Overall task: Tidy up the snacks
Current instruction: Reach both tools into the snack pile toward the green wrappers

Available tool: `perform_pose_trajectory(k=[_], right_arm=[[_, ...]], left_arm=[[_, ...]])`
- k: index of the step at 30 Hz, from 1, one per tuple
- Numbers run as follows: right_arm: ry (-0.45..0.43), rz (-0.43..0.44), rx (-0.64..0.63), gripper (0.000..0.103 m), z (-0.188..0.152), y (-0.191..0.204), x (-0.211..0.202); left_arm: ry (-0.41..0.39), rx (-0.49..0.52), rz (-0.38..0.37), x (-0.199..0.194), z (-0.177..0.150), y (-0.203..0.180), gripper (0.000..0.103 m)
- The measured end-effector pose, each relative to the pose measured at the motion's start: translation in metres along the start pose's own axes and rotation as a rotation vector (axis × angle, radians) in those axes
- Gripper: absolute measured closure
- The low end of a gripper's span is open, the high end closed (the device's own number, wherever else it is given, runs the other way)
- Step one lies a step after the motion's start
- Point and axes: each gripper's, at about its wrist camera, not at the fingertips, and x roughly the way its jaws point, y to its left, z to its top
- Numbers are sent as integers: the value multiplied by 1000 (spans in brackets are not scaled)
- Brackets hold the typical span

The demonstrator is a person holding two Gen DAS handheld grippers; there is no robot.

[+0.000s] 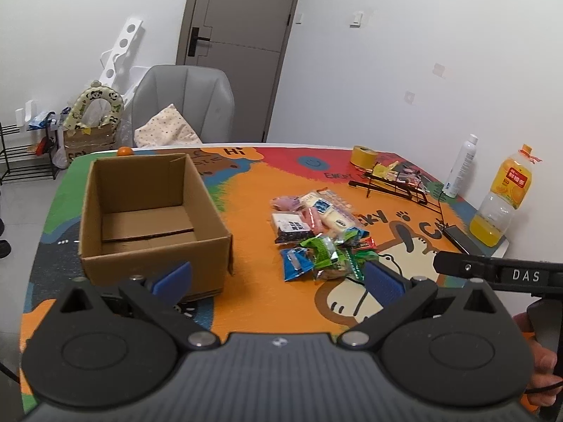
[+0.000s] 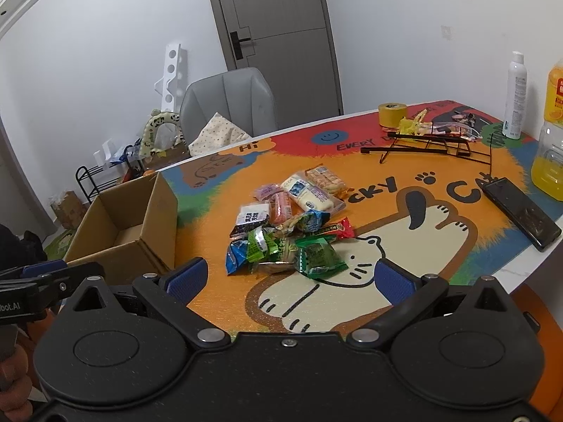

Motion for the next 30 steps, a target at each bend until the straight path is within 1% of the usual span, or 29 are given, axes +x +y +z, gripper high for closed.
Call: perform_pose_trajectory(k=[4,8,14,19,24,27,30], right_arm=[[11,0,18,0,-2,-11,8],[22,8,35,0,-5,-22,17],[28,25,37,0,-6,-34,31],[42,59,47,0,-10,-41,45],[39,76,55,0,-12,-49,58],[36,85,57,4,-12,-54,67],[46,97,68,14,-14,-57,76]], left_arm=[[3,-11,-30,9,0,-4,0],[27,0,-36,24,-2,-9,0],[41,-4,-51,43,-4,-14,0],[42,-27,-90,57,-4,-15,0],[54,-37,-102,76,-4,-18,0],[61,-37,-111,87,-5,-20,2],[60,-32,-119,96,-6,-24,2]])
